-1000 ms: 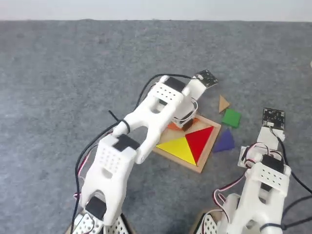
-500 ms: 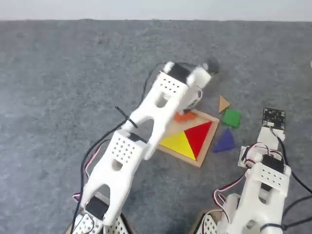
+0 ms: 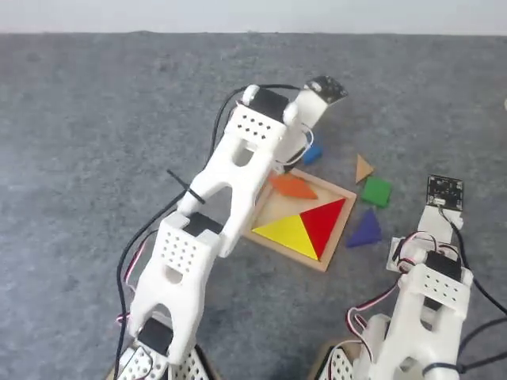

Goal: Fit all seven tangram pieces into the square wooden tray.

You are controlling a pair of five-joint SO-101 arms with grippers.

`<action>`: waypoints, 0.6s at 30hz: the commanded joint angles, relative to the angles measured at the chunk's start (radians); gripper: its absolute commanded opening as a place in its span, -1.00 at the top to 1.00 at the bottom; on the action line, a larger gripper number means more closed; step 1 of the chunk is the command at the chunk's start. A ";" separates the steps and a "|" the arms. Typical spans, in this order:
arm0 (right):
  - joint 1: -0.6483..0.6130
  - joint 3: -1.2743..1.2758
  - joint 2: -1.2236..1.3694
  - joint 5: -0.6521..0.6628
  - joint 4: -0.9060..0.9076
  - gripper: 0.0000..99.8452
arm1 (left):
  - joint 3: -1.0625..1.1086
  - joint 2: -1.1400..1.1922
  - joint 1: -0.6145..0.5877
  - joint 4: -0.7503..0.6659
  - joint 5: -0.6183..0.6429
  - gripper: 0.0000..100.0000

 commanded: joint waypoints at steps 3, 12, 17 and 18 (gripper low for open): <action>-0.002 -0.011 -0.018 -0.006 -0.018 0.37 | 0.206 -0.078 0.097 -0.183 0.000 0.81; -0.002 -0.011 -0.018 -0.006 -0.018 0.37 | 0.303 -0.077 0.009 -0.284 0.018 0.81; -0.002 -0.011 -0.018 -0.006 -0.018 0.37 | 0.275 -0.089 -0.117 -0.325 0.005 0.81; -0.002 -0.011 -0.018 -0.006 -0.018 0.37 | 0.260 -0.087 -0.132 -0.327 0.006 0.81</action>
